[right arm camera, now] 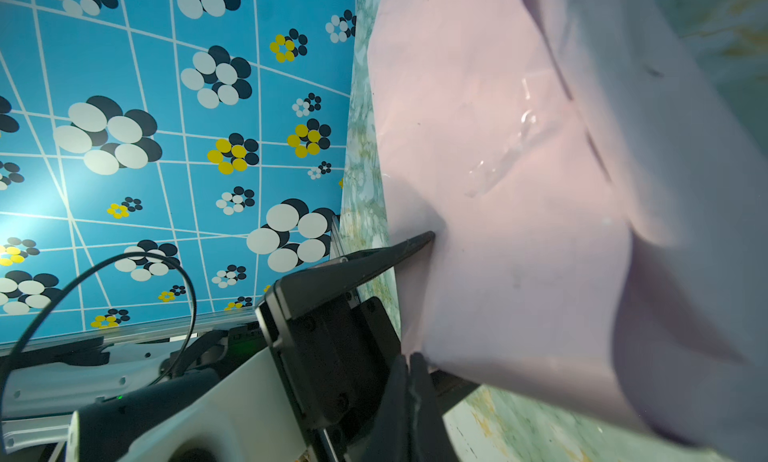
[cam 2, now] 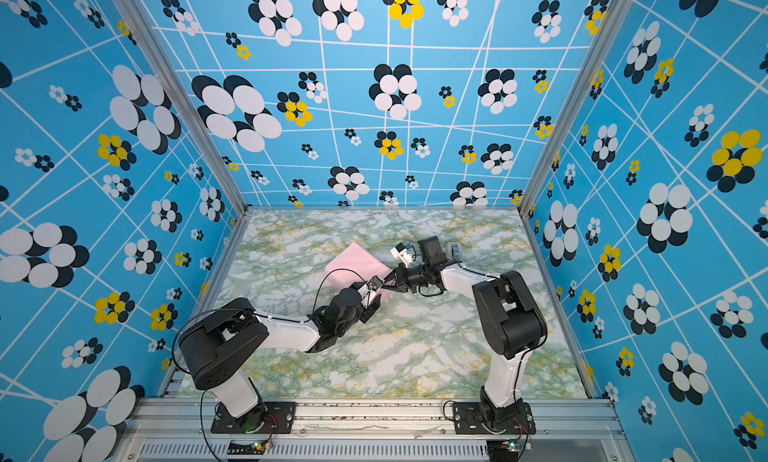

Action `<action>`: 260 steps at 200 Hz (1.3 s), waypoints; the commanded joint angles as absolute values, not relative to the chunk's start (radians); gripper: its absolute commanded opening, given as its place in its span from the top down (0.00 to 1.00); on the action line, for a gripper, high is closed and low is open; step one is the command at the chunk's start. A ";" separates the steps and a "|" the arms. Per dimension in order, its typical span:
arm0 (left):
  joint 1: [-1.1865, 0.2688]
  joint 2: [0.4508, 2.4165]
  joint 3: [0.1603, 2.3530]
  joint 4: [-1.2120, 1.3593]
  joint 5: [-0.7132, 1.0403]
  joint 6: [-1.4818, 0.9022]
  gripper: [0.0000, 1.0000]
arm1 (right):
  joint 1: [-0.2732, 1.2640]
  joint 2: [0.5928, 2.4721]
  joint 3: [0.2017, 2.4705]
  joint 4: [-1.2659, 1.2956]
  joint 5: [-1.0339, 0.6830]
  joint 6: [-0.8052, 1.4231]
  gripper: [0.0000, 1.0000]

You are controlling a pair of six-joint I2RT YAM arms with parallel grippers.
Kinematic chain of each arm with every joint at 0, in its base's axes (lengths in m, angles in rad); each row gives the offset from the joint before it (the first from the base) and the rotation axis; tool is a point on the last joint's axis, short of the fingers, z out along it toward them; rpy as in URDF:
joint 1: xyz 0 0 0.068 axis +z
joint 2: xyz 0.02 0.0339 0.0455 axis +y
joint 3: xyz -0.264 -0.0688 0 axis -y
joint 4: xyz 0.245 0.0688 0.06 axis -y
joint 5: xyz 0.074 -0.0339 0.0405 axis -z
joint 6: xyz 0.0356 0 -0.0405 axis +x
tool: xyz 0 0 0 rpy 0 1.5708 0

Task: Wrap the gift box in paper
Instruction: 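Smooth the tape along the box end with the right gripper while the left gripper holds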

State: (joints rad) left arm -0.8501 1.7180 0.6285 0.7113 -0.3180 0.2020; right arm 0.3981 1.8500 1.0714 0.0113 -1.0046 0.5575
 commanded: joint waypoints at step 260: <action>-0.836 1.735 0.578 0.509 -0.303 0.178 0.40 | 0.417 1.934 0.833 0.517 -0.730 0.851 1.00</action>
